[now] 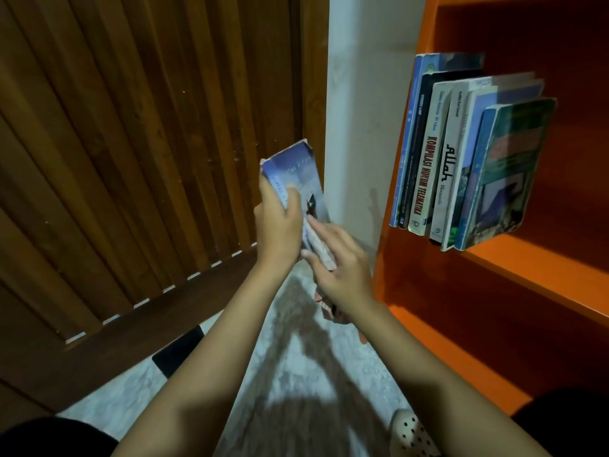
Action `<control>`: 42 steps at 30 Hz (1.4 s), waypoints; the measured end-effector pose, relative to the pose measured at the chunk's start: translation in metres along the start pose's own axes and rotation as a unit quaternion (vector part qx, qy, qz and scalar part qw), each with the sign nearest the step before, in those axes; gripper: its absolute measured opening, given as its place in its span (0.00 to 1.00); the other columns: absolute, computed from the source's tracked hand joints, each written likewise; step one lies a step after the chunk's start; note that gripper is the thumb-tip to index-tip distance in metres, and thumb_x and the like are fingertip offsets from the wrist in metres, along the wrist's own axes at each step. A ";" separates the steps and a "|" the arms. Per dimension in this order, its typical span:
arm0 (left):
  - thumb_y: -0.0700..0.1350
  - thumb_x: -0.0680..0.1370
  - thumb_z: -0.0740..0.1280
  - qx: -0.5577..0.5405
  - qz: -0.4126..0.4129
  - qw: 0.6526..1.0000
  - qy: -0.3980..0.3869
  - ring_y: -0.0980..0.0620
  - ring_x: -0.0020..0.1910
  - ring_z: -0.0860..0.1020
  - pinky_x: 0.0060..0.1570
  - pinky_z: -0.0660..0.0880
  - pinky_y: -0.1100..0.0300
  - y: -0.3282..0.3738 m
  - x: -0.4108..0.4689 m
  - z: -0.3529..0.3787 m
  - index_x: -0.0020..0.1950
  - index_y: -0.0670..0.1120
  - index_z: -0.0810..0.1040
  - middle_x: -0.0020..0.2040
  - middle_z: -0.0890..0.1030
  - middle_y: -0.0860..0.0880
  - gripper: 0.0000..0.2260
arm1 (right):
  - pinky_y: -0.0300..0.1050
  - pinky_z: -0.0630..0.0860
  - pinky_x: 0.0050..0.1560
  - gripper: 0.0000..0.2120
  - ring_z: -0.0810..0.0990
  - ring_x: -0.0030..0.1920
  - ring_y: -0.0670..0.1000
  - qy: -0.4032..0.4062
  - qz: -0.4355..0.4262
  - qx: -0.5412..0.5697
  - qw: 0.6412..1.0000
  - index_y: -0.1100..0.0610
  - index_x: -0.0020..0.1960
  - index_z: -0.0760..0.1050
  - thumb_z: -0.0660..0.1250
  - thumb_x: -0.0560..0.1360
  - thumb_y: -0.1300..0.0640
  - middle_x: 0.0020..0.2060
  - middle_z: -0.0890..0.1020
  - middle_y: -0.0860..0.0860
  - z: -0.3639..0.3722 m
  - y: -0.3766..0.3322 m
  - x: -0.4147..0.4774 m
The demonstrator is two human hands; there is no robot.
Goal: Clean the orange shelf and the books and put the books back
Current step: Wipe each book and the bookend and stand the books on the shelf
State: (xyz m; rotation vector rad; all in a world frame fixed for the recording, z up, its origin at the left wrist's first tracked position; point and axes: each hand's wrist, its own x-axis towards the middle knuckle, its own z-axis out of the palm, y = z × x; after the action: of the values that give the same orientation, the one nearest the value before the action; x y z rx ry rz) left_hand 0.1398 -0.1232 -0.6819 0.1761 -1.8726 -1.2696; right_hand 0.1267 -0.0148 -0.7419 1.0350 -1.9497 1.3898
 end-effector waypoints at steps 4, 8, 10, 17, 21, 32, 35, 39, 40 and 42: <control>0.45 0.83 0.55 -0.075 0.032 0.994 0.068 0.60 0.30 0.72 0.33 0.69 0.66 0.011 0.007 -0.006 0.73 0.43 0.61 0.33 0.74 0.57 0.19 | 0.45 0.76 0.51 0.20 0.77 0.54 0.49 -0.007 -0.033 -0.019 0.999 0.55 0.66 0.72 0.65 0.75 0.53 0.53 0.77 0.54 0.002 -0.003 0.011; 0.50 0.81 0.55 -0.147 -0.008 0.986 0.081 0.60 0.50 0.79 0.54 0.76 0.54 0.005 0.012 -0.009 0.73 0.44 0.62 0.51 0.81 0.61 0.22 | 0.24 0.63 0.57 0.18 0.70 0.52 0.37 0.054 0.051 0.011 0.997 0.57 0.66 0.72 0.62 0.77 0.53 0.52 0.69 0.53 -0.011 0.001 0.028; 0.52 0.80 0.55 -0.161 -0.031 0.984 0.069 0.51 0.59 0.77 0.61 0.73 0.45 0.002 0.010 -0.011 0.73 0.44 0.62 0.60 0.78 0.50 0.23 | 0.20 0.61 0.54 0.16 0.69 0.51 0.32 0.104 0.101 0.015 0.989 0.58 0.65 0.72 0.61 0.79 0.57 0.51 0.68 0.52 -0.018 0.002 0.039; 0.45 0.84 0.52 -0.150 -0.021 0.988 0.003 0.66 0.52 0.78 0.50 0.73 0.70 0.000 -0.004 0.000 0.71 0.46 0.65 0.51 0.76 0.66 0.16 | 0.33 0.71 0.53 0.13 0.73 0.53 0.43 0.067 0.002 0.000 0.998 0.57 0.62 0.75 0.62 0.78 0.60 0.52 0.72 0.54 -0.013 -0.023 0.077; 0.43 0.84 0.52 -0.157 0.001 0.988 -0.012 0.65 0.59 0.75 0.55 0.70 0.71 0.006 -0.006 -0.002 0.68 0.50 0.67 0.57 0.75 0.62 0.14 | 0.50 0.77 0.42 0.16 0.75 0.51 0.50 0.012 -0.100 -0.042 0.994 0.56 0.62 0.76 0.61 0.75 0.60 0.52 0.73 0.56 -0.010 -0.032 0.084; 0.51 0.80 0.54 -0.164 -0.015 0.986 -0.017 0.57 0.43 0.78 0.47 0.76 0.48 0.005 -0.009 0.000 0.68 0.55 0.66 0.45 0.81 0.66 0.16 | 0.18 0.64 0.41 0.13 0.74 0.45 0.43 0.177 0.203 0.008 0.963 0.56 0.61 0.77 0.63 0.77 0.63 0.48 0.70 0.51 -0.020 0.006 0.078; 0.50 0.81 0.55 -0.165 -0.027 0.986 -0.012 0.58 0.48 0.78 0.54 0.75 0.50 0.009 -0.006 0.004 0.70 0.51 0.66 0.49 0.80 0.63 0.17 | 0.26 0.70 0.44 0.16 0.73 0.47 0.35 0.153 0.068 0.012 0.986 0.54 0.61 0.76 0.62 0.75 0.63 0.49 0.72 0.53 -0.009 -0.017 0.060; 0.45 0.83 0.54 -0.214 -0.037 0.976 0.010 0.54 0.60 0.77 0.60 0.74 0.55 0.010 -0.002 0.001 0.70 0.48 0.65 0.64 0.75 0.47 0.15 | 0.42 0.74 0.42 0.16 0.77 0.49 0.52 0.102 -0.068 -0.088 0.989 0.55 0.61 0.77 0.62 0.74 0.61 0.50 0.75 0.59 -0.007 -0.017 0.040; 0.47 0.82 0.55 -0.223 -0.039 0.974 0.023 0.47 0.62 0.76 0.62 0.73 0.48 0.009 0.000 0.000 0.68 0.50 0.66 0.66 0.74 0.43 0.15 | 0.42 0.74 0.42 0.16 0.77 0.49 0.52 0.119 -0.039 -0.088 0.988 0.55 0.61 0.77 0.62 0.74 0.62 0.50 0.75 0.57 -0.011 -0.009 0.041; 0.51 0.79 0.57 -0.227 -0.052 0.971 0.047 0.41 0.65 0.73 0.64 0.69 0.39 0.007 0.002 -0.001 0.66 0.53 0.67 0.67 0.73 0.41 0.15 | 0.39 0.72 0.43 0.15 0.74 0.45 0.49 0.157 0.078 -0.069 0.982 0.54 0.61 0.78 0.63 0.76 0.62 0.48 0.72 0.53 -0.020 0.006 0.044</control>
State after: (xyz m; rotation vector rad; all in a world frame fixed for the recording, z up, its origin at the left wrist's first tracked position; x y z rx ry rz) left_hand 0.1414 -0.1210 -0.6752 0.0875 -1.4637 -1.6939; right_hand 0.0967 -0.0079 -0.7042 0.5710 -1.8885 1.3819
